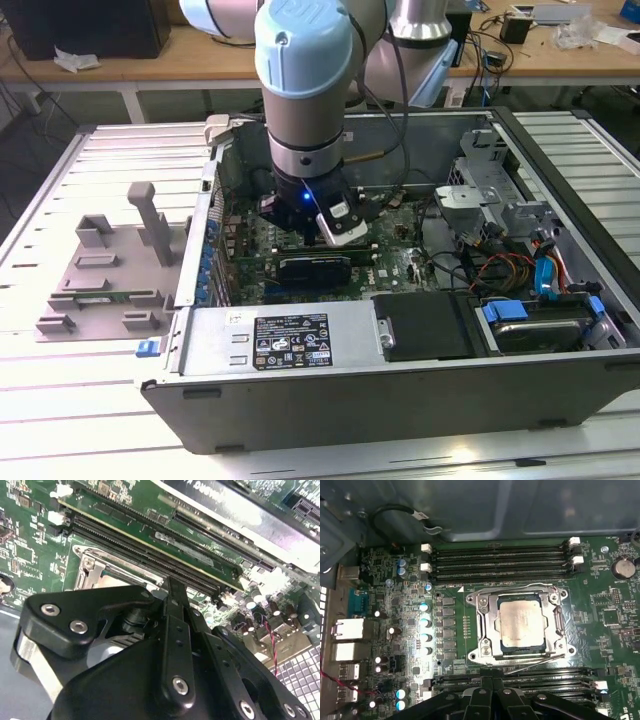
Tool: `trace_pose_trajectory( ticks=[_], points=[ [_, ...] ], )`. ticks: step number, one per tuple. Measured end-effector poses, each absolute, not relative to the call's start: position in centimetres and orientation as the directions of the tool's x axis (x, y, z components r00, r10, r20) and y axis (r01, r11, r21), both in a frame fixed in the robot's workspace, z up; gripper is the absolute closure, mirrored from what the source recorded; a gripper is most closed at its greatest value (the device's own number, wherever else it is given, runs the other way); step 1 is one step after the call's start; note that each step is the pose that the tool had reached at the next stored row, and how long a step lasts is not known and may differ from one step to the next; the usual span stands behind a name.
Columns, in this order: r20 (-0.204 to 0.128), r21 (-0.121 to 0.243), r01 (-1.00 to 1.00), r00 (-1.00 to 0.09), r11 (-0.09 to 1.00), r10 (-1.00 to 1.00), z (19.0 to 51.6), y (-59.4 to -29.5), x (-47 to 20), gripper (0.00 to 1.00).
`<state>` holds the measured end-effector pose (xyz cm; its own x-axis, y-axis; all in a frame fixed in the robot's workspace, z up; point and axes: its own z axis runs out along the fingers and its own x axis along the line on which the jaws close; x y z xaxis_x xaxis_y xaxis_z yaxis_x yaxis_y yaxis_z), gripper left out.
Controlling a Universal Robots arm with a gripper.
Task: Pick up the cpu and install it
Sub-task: 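Install the second cpu locking lever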
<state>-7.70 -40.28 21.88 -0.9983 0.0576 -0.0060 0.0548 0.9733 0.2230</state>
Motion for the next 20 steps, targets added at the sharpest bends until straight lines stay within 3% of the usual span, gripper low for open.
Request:
trace_pose_trajectory(
  ticks=[6,20],
  points=[
    [-0.006,0.266,0.052,-0.998,0.963,0.055,21.5,-40.5,-7.8,0.89],
    [-0.005,0.312,0.048,-0.999,0.949,0.053,19.7,-40.5,-8.3,0.89]
  ],
)
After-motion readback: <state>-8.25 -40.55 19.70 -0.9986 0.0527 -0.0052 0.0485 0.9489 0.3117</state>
